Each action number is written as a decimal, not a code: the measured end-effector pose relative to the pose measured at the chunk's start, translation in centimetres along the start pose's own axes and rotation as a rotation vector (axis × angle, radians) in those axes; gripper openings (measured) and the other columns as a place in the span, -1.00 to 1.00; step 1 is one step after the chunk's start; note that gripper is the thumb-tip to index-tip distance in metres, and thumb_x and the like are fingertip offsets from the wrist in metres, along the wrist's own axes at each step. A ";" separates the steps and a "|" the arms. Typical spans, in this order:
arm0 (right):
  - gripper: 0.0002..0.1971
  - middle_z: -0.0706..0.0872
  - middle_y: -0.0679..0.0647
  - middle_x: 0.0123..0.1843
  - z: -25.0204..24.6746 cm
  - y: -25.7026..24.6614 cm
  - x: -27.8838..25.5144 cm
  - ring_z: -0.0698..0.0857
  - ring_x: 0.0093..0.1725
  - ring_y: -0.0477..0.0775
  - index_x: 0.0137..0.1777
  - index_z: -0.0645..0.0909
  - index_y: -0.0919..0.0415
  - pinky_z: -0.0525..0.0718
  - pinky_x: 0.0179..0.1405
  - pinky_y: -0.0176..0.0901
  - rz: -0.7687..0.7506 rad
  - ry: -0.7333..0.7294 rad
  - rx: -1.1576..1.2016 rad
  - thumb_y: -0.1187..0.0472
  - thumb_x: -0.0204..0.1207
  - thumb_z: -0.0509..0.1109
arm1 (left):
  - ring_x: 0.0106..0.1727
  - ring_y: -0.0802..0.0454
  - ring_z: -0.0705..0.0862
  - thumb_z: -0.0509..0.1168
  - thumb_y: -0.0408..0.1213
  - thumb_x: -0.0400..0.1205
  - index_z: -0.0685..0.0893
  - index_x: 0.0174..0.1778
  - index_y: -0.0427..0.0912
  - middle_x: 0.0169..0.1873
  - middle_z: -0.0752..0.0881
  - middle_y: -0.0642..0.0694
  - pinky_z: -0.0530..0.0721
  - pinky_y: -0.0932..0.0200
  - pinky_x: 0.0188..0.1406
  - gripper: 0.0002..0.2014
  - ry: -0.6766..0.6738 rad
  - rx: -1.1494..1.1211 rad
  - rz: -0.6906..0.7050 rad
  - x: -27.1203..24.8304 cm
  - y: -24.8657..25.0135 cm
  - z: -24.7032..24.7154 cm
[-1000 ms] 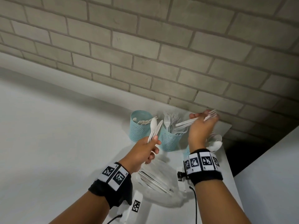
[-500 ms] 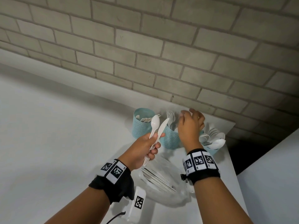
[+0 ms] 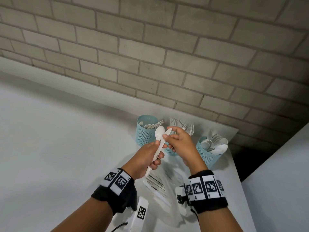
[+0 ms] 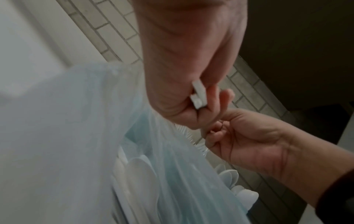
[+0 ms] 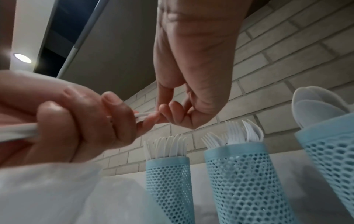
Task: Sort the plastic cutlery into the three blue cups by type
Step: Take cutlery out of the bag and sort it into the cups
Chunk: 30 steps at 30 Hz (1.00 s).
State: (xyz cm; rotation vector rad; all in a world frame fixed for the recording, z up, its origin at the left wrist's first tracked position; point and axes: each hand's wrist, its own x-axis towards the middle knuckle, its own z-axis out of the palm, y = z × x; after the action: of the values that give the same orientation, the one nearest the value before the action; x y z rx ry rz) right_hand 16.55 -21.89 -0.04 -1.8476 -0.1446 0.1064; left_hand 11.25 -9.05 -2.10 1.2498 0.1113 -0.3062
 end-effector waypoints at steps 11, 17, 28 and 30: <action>-0.93 0.63 -0.04 -0.38 0.4 -5.5 2.7 0.64 -0.47 -0.09 -0.02 0.42 0.14 0.70 -0.39 -0.23 -0.369 0.680 0.324 0.26 0.70 0.14 | -0.50 0.16 0.43 0.01 -0.14 0.76 0.62 0.12 -0.19 -0.36 0.56 -0.07 0.39 0.41 -0.62 -0.69 0.220 -0.025 0.075 -0.7 0.4 -2.5; -0.80 0.72 0.07 -0.24 3.8 -2.7 5.9 0.72 -0.20 0.15 0.05 0.59 0.17 0.56 -0.27 -0.18 -0.383 0.457 -0.190 0.16 0.70 0.14 | -0.45 0.14 0.33 -0.03 -0.15 0.77 0.64 0.09 -0.27 -0.39 0.50 -0.06 0.31 0.37 -0.57 -0.63 0.283 -0.098 0.038 -0.6 0.8 -2.5; -0.68 0.68 0.01 -0.01 2.4 -3.9 2.4 0.65 -0.09 0.00 0.22 0.62 0.10 0.47 -0.18 -0.27 -0.232 0.088 -0.382 -0.06 0.62 0.24 | -0.36 0.10 0.42 0.16 -0.28 0.72 0.68 0.05 -0.24 -0.29 0.51 -0.07 0.46 0.30 -0.45 -0.80 0.258 -0.004 0.128 -1.1 1.1 -1.4; -0.69 0.72 0.00 -0.08 1.7 -4.1 0.8 0.68 -0.27 -0.05 0.22 0.57 0.02 0.49 -0.30 -0.29 -0.169 -0.092 -0.342 -0.11 0.58 0.27 | -0.36 0.09 0.44 0.16 -0.27 0.72 0.70 0.07 -0.25 -0.28 0.52 -0.06 0.48 0.29 -0.40 -0.78 0.226 0.033 0.148 -1.2 1.2 -0.6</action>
State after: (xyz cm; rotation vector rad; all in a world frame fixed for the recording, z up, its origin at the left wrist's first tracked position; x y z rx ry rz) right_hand 16.96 -19.05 3.40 -2.1622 -0.4029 0.0512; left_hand 10.52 -7.92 -0.95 1.3156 0.2068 -0.0377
